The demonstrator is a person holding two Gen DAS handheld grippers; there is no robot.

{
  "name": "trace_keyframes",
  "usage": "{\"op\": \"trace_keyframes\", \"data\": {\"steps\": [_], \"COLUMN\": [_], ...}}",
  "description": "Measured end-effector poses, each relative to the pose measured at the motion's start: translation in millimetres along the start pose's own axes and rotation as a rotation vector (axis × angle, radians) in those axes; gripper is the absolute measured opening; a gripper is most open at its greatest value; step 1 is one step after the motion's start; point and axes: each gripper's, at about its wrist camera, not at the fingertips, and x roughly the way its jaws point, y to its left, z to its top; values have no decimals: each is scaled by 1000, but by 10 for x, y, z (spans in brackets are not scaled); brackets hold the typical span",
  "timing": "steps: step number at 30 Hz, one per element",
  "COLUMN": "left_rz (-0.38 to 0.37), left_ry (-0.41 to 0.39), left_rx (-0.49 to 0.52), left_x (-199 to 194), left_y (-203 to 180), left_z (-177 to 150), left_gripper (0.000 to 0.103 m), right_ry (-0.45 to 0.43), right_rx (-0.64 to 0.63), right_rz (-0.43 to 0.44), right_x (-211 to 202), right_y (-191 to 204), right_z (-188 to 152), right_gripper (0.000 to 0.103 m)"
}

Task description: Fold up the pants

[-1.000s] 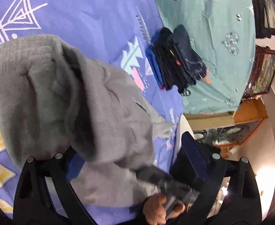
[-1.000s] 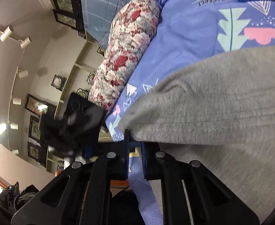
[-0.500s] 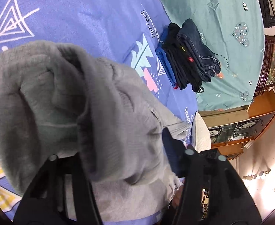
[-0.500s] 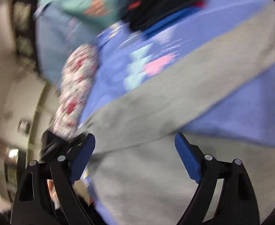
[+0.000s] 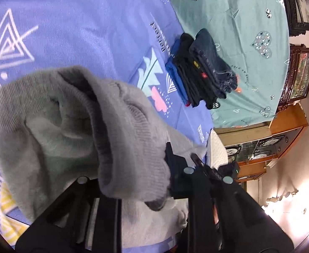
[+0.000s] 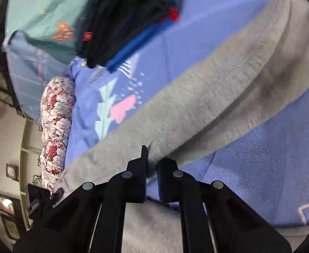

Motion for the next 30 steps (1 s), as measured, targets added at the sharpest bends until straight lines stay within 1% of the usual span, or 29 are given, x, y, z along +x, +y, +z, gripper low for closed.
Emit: {"op": "trace_keyframes", "data": {"steps": [1,4,6,8,9,10,11,12,14,15,17,18,19,22,23,25,26,27,29,30], "left_rz": [-4,7,32,63,81,103,123,128,124,124,139,134,142,198,234,305,348,368,362,355], "left_ry": [-5,-2,13,39,59,72,87,100,120,114,83,79,68,41,43,56,61,60,56,50], "left_rx": [9,58,94,108,115,114,95,77,46,56,89,118,158,241,260,287,296,303,332,350], "left_x": [-67,-294,-405,-466,-454,-441,-393,-347,-231,-203,-222,-253,-312,-442,-455,-440,-427,-408,-437,-449], "left_y": [-21,-113,-155,-125,-96,-42,44,96,167,157,80,6,-87,-209,-190,-91,9,50,102,80], "left_z": [53,222,258,244,225,206,173,152,133,137,134,131,114,26,-10,-48,-64,-67,-76,-79], "left_gripper": [18,18,18,20,28,38,46,56,57,57,38,22,19,19,19,18,18,18,18,18], "right_ry": [-18,-55,-29,28,71,126,167,194,232,242,234,227,217,182,180,202,227,260,299,301], "right_rx": [-28,-113,-169,-231,-244,-239,-227,-207,-145,-136,-162,-179,-200,-237,-243,-241,-240,-244,-246,-248], "right_rz": [23,134,187,217,236,249,246,250,253,256,244,243,241,259,267,268,267,260,254,259], "right_x": [-85,-546,-699,-728,-689,-601,-504,-424,-266,-231,-235,-273,-344,-503,-537,-496,-445,-379,-291,-285], "right_y": [97,415,590,724,737,699,639,561,371,331,375,418,471,549,553,522,498,484,468,477], "right_z": [-5,-240,-465,-748,-894,-1051,-1164,-1238,-1323,-1344,-1355,-1354,-1368,-1359,-1374,-1419,-1451,-1483,-1538,-1542], "right_gripper": [8,8,8,8,8,8,8,7,7,7,7,7,7,7,7,7,7,7,8,8]}}
